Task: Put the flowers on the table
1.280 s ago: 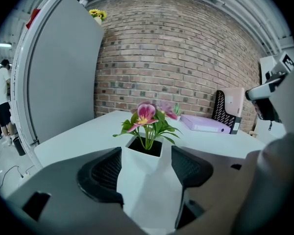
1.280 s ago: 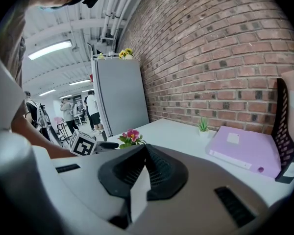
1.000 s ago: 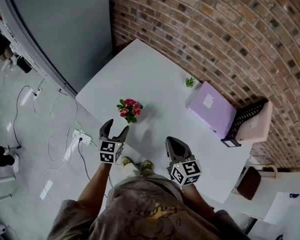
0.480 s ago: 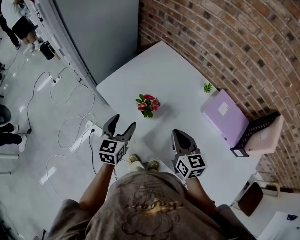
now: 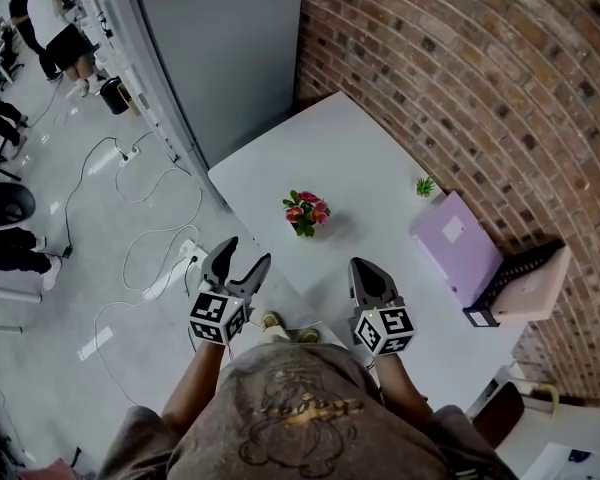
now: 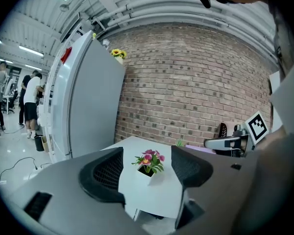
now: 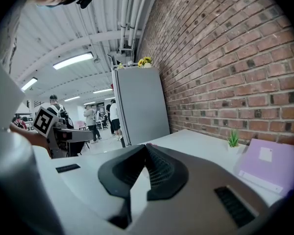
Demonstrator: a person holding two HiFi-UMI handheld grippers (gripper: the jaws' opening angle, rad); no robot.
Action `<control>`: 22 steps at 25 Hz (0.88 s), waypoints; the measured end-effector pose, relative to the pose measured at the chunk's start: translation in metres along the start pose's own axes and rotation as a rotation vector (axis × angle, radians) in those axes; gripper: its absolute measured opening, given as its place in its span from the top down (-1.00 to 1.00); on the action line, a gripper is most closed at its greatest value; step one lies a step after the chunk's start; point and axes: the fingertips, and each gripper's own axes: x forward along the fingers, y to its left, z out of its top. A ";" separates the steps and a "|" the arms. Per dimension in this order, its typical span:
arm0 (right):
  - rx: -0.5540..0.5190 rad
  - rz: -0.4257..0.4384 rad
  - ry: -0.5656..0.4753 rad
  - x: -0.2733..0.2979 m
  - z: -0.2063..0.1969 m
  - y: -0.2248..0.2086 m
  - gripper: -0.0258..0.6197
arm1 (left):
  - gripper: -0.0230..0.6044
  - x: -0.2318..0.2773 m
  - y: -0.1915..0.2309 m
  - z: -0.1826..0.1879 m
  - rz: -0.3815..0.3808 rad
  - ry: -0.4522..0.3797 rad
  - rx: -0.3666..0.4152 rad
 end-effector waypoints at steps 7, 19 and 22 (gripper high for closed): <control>-0.003 0.029 -0.009 0.001 0.001 -0.001 0.91 | 0.55 -0.013 -0.004 0.009 0.050 -0.057 0.036; -0.025 0.055 -0.020 0.002 0.000 -0.006 0.91 | 0.86 -0.010 -0.003 -0.004 0.097 -0.084 0.047; -0.027 0.053 -0.020 0.001 -0.001 -0.009 0.91 | 0.86 -0.009 -0.003 -0.007 0.098 -0.081 0.051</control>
